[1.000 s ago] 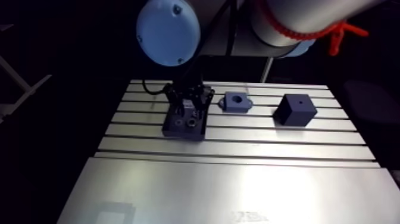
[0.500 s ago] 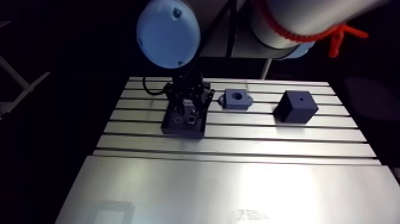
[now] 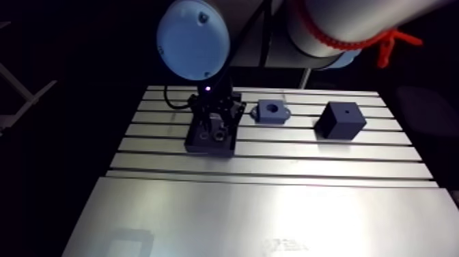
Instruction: Pick up the bearing and press it into the housing until flush.
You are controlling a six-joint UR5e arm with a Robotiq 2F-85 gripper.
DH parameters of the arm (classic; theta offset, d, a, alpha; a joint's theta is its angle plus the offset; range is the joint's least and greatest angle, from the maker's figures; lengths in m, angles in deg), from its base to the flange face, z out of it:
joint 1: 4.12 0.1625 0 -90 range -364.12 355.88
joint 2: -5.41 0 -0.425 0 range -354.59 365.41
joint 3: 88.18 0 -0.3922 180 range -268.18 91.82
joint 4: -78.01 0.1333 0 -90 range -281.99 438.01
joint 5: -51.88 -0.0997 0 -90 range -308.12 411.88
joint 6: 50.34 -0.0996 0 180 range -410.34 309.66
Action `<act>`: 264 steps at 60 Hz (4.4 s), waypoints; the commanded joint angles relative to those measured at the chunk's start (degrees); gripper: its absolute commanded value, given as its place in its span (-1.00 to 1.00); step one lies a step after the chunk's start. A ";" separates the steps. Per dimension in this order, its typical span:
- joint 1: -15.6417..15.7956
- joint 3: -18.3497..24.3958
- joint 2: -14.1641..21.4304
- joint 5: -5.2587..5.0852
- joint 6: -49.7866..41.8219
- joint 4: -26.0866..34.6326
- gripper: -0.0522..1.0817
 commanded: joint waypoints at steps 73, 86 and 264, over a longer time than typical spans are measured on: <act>0.00 -0.69 -0.05 -0.01 0.00 -0.23 -0.08; 0.00 -0.60 -0.31 -0.01 0.00 -0.23 -0.07; -10.46 12.66 3.14 4.47 26.48 12.54 0.08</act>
